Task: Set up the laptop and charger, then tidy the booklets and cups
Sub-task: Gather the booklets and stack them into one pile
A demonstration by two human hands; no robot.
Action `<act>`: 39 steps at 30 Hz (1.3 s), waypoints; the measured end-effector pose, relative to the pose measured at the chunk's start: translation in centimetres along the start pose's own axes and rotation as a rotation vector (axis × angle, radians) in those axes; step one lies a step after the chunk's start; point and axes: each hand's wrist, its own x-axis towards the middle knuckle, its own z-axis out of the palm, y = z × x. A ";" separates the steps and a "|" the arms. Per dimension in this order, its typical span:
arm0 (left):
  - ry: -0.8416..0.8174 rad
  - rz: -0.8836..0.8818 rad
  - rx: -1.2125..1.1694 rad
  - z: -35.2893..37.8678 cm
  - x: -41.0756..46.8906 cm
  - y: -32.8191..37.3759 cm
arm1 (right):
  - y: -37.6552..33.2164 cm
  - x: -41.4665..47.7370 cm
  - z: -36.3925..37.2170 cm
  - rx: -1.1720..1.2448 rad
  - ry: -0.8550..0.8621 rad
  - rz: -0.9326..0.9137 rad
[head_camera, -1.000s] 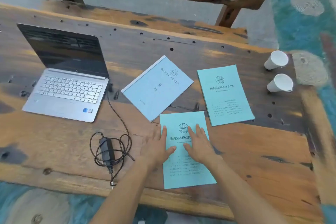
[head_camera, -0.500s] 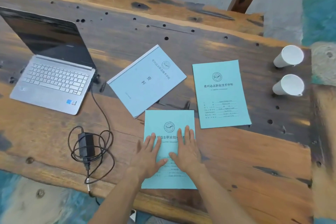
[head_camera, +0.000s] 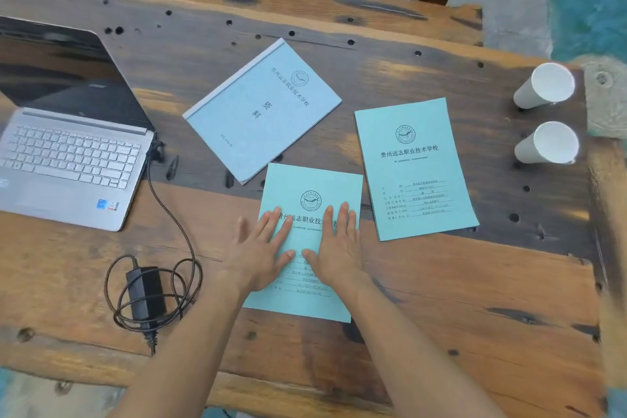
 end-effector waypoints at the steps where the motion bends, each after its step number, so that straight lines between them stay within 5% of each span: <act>1: 0.009 0.007 0.008 -0.2 0.4 -0.4 | -0.3 0.3 -0.2 0.007 0.001 0.006; 11: 0.120 0.037 -0.218 -1.6 1.8 -1.8 | -2.3 1.5 -1.2 0.072 0.044 0.089; 18: 0.305 -0.074 -0.159 -10.2 10.0 -11.2 | -7.0 7.3 -4.4 0.173 0.188 -0.018; 26: 0.283 -0.199 -0.216 -17.0 17.9 -19.0 | -11.8 15.0 -6.9 0.191 0.224 0.006; 32: 0.581 -0.199 -0.390 -17.9 19.0 -18.4 | -13.4 15.0 -6.2 0.260 0.252 0.041; 39: 0.707 -0.172 -0.383 -21.4 18.0 -17.7 | -14.6 15.0 -6.7 0.346 0.239 0.076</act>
